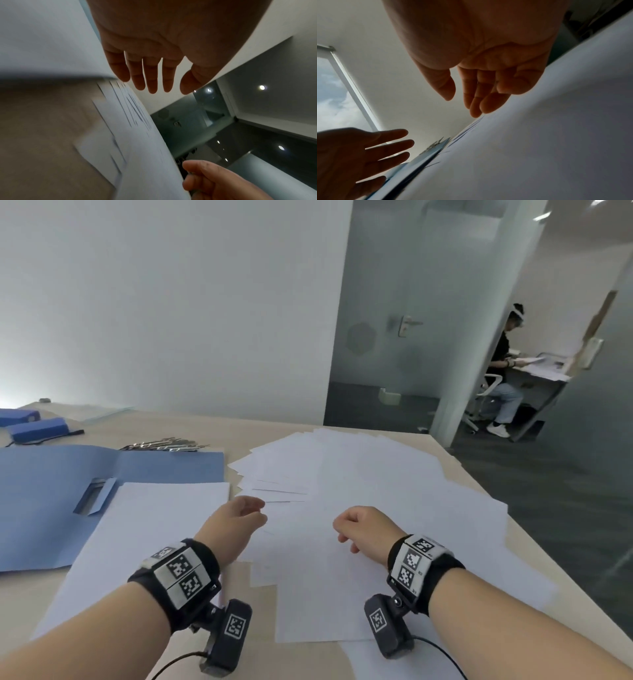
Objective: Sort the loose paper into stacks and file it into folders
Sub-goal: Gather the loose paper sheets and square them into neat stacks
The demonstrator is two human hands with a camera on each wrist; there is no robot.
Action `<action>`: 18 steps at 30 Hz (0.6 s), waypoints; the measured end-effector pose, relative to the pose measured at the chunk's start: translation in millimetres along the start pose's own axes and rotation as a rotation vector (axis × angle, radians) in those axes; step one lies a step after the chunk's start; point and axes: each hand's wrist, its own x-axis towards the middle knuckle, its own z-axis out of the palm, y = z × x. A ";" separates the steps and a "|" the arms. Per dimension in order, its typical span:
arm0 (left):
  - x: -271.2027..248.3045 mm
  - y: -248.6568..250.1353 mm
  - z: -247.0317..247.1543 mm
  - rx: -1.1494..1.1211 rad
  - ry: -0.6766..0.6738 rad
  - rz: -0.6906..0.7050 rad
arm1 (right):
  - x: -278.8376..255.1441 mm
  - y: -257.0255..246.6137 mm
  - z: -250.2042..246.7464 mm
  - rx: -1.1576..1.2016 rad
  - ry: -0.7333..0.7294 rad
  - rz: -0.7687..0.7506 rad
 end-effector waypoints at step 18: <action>91.9 36.0 110.9 0.302 -0.118 -0.185 | -7.8 114.6 -128.1 -0.704 -0.150 0.242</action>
